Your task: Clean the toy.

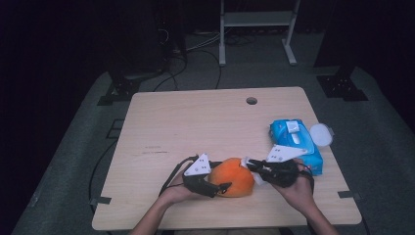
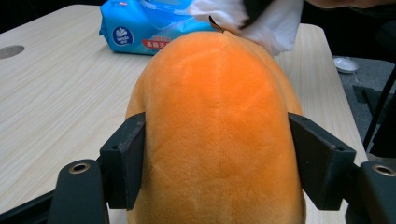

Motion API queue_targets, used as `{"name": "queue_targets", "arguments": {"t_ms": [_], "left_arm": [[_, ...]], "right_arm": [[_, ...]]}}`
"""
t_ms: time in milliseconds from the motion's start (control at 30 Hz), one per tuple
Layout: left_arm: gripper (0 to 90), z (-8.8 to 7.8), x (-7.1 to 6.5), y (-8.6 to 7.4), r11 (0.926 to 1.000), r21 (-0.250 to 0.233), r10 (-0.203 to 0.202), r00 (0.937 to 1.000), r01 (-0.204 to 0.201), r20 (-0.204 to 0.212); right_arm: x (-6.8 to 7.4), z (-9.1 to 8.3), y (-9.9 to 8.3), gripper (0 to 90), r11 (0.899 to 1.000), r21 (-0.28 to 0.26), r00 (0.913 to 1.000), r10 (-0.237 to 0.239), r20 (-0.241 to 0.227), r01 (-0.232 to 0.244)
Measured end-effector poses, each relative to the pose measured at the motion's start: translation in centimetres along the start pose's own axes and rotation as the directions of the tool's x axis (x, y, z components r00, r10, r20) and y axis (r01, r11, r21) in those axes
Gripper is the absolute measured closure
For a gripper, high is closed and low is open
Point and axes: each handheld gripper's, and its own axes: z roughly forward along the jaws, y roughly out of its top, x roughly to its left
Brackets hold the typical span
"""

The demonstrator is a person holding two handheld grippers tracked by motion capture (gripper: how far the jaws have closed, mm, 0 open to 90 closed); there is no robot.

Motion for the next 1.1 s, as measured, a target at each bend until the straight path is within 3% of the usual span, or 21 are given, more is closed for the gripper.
{"name": "queue_targets", "arguments": {"t_ms": [67, 133, 267, 300, 333, 367, 400, 433, 533, 600, 667, 733, 767, 833, 933, 967, 1067, 1100], "left_arm": [[27.7, 0.1, -0.1, 0.1, 1.0000, 0.000, 0.007, 1.0000, -0.007, 0.003], [27.7, 0.3, -0.5, 0.3, 0.9992, 0.005, 0.040, 0.9991, -0.040, 0.016], [26.7, 0.2, -0.4, 0.1, 0.9994, 0.006, 0.033, 0.9993, -0.033, 0.021], [20.7, 0.0, 0.0, 0.1, 0.9999, 0.009, -0.013, 0.9998, 0.013, 0.016], [18.1, 0.0, 0.0, 0.1, 0.9999, 0.009, -0.013, 0.9998, 0.013, 0.016], [15.3, 0.0, 0.4, 0.2, 0.9975, 0.012, -0.069, 0.9975, 0.069, 0.013], [14.5, 0.0, 0.4, 0.2, 0.9975, 0.012, -0.069, 0.9975, 0.069, 0.013], [15.1, 0.0, 0.8, 0.1, 0.9931, 0.017, -0.116, 0.9930, 0.116, 0.022], [23.9, 0.0, 0.8, 0.0, 0.9928, 0.022, -0.119, 0.9926, 0.118, 0.025], [26.0, 0.1, 0.4, 0.3, 0.9957, 0.028, -0.089, 0.9960, 0.088, 0.012], [28.0, 0.3, -0.1, 0.6, 0.9979, 0.032, -0.057, 0.9984, 0.057, 0.004], [28.8, 0.5, -0.6, 0.9, 0.9994, 0.033, -0.010, 0.9999, 0.009, 0.007], [28.8, 0.6, -0.9, 1.0, 0.9991, 0.040, 0.013, 0.9999, -0.013, 0.008], [28.7, 0.6, -1.1, 1.1, 0.9984, 0.048, 0.030, 0.9995, -0.030, 0.004], [26.1, 0.4, -0.6, 0.8, 0.9996, 0.023, -0.017, 0.9998, 0.017, 0.010], [21.4, 0.4, -0.2, 0.8, 0.9971, 0.011, -0.075, 0.9971, 0.075, 0.012], [20.2, 0.5, 0.1, 0.7, 0.9943, 0.007, -0.106, 0.9942, 0.106, 0.015], [23.5, 0.6, 0.0, 0.7, 0.9942, 0.008, -0.108, 0.9941, 0.108, 0.015]], "right_arm": [[-0.3, -0.1, -0.1, 80.5, 1.000, -0.006, 0.9998, 0.018, -0.007, -0.018], [-0.1, 0.0, 0.0, 80.4, 0.999, -0.031, 0.9969, 0.033, -0.071, -0.036], [0.9, 0.5, 0.5, 80.5, 1.000, -0.026, 0.9970, -0.015, -0.076, 0.013], [0.7, 0.6, 0.3, 80.5, 1.000, -0.019, 0.9962, -0.001, -0.087, 0.000], [0.7, 0.6, 0.3, 80.5, 1.000, -0.019, 0.9962, -0.001, -0.087, 0.000], [0.4, 0.7, 0.1, 80.6, 1.000, -0.002, 0.9977, 0.003, -0.067, -0.003], [0.4, 0.7, 0.1, 80.6, 1.000, -0.002, 0.9977, 0.003, -0.067, -0.003], [-0.1, 0.6, -0.1, 80.5, 1.000, 0.002, 0.9975, 0.022, -0.067, -0.021], [-0.4, 0.4, -0.2, 80.5, 0.999, 0.002, 0.9971, 0.033, -0.069, -0.033], [0.0, 0.4, 0.0, 80.7, 1.000, -0.001, 0.9977, 0.023, -0.064, -0.024], [0.9, 0.5, 0.6, 80.7, 1.000, -0.017, 0.9973, -0.024, -0.069, 0.023], [2.0, 0.5, 1.3, 80.7, 0.998, -0.042, 0.9921, -0.046, -0.116, 0.042], [2.9, 0.7, 1.8, 80.6, 0.995, -0.046, 0.9878, -0.089, -0.128, 0.084], [3.1, 0.8, 1.9, 80.6, 0.995, -0.040, 0.9877, -0.099, -0.121, 0.095], [2.5, 0.6, 1.5, 80.6, 0.996, -0.027, 0.9917, -0.089, -0.092, 0.087], [1.6, 0.4, 1.1, 80.6, 0.998, -0.019, 0.9950, -0.068, -0.073, 0.067], [1.0, 0.3, 0.7, 80.6, 0.999, -0.016, 0.9966, -0.052, -0.064, 0.051], [1.0, 0.3, 0.6, 80.7, 0.999, -0.016, 0.9968, -0.047, -0.065, 0.046]]}}
